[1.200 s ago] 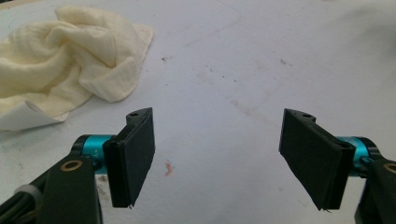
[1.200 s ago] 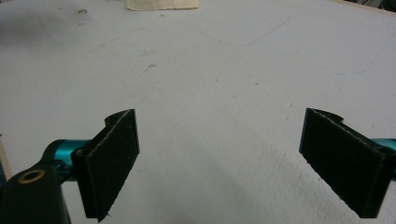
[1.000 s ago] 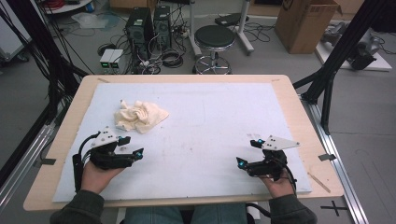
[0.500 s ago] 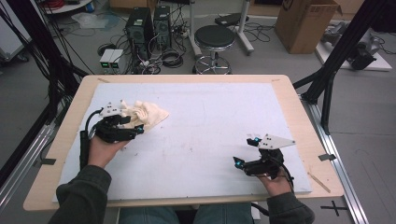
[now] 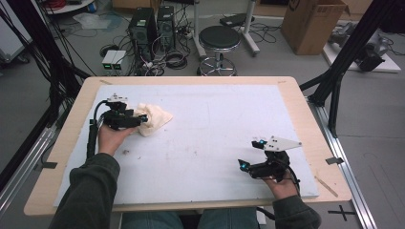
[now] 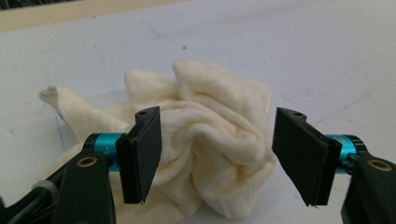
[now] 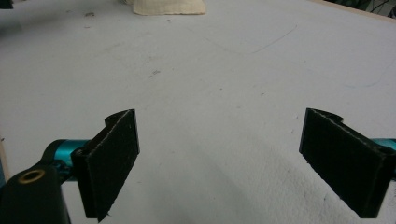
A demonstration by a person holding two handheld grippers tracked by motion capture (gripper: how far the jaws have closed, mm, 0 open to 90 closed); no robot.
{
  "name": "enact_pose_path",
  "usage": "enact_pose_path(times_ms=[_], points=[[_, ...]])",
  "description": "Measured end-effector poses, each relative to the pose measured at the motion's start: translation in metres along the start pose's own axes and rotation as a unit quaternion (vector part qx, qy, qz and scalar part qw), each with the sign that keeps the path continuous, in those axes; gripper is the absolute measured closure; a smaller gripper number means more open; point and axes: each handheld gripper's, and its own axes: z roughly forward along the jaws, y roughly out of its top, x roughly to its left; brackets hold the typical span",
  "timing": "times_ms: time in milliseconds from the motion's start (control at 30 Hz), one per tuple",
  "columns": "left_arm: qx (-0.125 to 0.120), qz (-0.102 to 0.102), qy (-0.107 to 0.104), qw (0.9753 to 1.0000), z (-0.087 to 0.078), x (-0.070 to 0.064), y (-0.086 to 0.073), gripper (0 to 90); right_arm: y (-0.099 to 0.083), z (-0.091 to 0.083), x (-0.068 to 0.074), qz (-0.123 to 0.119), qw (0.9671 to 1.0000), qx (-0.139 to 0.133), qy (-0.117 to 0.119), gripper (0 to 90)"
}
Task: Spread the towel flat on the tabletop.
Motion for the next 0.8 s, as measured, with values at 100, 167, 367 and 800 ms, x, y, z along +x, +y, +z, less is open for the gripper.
enact_pose_path(times_ms=[100, 167, 367, 800], points=[[0.007, 0.000, 0.000, 1.0000, 0.011, -0.003, -0.002, 32.4, 0.000, 0.000, 0.000, 0.001, 1.0000, 0.001, 0.001, 11.3], [0.010, -0.001, 0.005, 0.9999, 0.018, -0.005, -0.003, 32.6, 0.000, 0.000, 0.000, 0.001, 1.0000, 0.001, 0.001, 11.3], [0.038, 0.007, 0.019, 0.9991, 0.033, -0.007, -0.009, 34.7, 0.000, 0.001, 0.001, 0.001, 1.0000, 0.002, 0.004, 11.3], [0.043, 0.025, 0.070, 0.9963, 0.042, -0.019, -0.012, 55.1, 0.001, 0.002, 0.001, 0.001, 1.0000, 0.004, 0.009, 11.3]])
